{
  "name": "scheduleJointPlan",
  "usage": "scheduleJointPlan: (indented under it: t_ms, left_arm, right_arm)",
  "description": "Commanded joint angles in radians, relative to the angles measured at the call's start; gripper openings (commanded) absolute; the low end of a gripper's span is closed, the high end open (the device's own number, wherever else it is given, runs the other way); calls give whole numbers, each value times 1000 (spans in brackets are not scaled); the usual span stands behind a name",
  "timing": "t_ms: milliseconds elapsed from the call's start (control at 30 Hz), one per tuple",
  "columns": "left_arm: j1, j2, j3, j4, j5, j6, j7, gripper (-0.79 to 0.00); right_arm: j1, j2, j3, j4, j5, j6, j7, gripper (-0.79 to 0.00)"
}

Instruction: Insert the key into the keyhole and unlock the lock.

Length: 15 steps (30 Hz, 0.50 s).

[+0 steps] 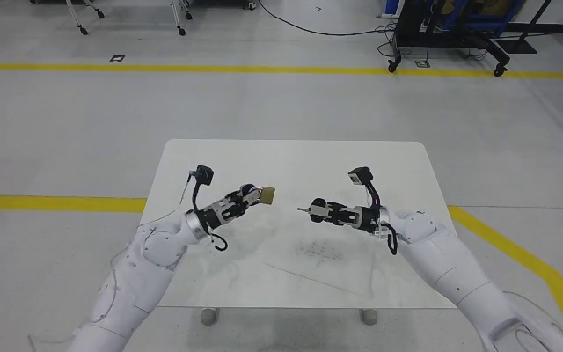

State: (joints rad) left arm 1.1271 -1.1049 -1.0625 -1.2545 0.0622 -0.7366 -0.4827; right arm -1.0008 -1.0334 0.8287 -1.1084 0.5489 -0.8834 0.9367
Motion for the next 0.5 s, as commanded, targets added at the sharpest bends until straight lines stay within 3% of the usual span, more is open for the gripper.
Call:
scheduleJointPlan:
  t_ms: [0,167,467]
  left_arm:
    - [-42,-11,32,72,-164,-7,-78,-785]
    - [-125,-36,105,186,-312,-16,-246,-785]
    - [-200,-77,215,270,-491,-25,-518,-785]
  right_arm:
    - [0,0,0,0,0,0,0,-785]
    - [-37,-3,24,-61,-22,-14,-98,-785]
    - [-58,-35,12,-83,-120,-28,-285,-785]
